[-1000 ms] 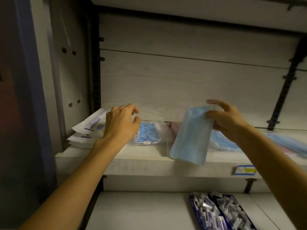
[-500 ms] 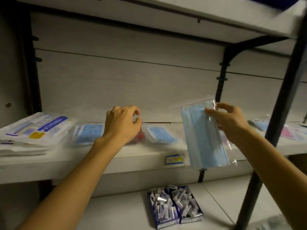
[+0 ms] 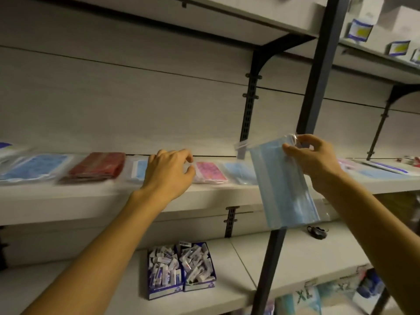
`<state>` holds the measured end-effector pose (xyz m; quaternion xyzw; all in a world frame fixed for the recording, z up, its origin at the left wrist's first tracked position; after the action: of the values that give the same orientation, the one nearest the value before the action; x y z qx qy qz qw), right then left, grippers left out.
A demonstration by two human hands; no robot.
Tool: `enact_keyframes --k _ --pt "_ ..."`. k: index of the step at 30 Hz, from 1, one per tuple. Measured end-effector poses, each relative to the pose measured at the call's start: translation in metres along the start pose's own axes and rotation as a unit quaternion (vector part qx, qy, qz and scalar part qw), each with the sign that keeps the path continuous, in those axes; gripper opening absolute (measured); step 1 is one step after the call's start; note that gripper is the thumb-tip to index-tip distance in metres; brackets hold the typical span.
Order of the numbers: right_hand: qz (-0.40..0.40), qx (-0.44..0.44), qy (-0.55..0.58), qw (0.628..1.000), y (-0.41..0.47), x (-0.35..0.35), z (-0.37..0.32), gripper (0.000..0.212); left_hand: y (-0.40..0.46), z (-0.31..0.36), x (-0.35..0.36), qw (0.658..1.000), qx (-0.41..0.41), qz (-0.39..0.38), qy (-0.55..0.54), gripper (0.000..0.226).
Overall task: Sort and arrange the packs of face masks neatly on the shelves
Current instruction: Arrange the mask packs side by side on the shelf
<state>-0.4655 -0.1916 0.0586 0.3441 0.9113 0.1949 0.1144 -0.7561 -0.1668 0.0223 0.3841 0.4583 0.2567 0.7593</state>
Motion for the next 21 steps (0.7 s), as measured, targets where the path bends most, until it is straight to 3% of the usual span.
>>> enact_keyframes --k 7,15,21 --pt "-0.036 -0.012 -0.004 0.999 0.023 0.012 0.02 0.021 0.003 0.021 0.031 1.0 0.004 -0.026 0.011 0.023" --pt "-0.045 -0.026 -0.019 0.998 0.063 0.079 0.034 0.017 0.041 0.009 0.07 0.999 0.009 -0.031 0.029 0.025" --pt "-0.024 -0.034 -0.083 0.996 0.102 0.119 0.05 0.026 0.071 -0.002 0.093 0.999 0.015 -0.024 0.02 0.025"
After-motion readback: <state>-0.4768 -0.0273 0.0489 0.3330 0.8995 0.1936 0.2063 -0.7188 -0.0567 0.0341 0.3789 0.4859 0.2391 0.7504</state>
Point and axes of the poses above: each hand's wrist, its own y-axis towards the middle knuckle, its own x-axis out of the palm, z = x × y, the point moved 6 cm from there along y, towards the middle knuckle, and after that the axes turned 14 degrees about z, right-handed, at the moved point
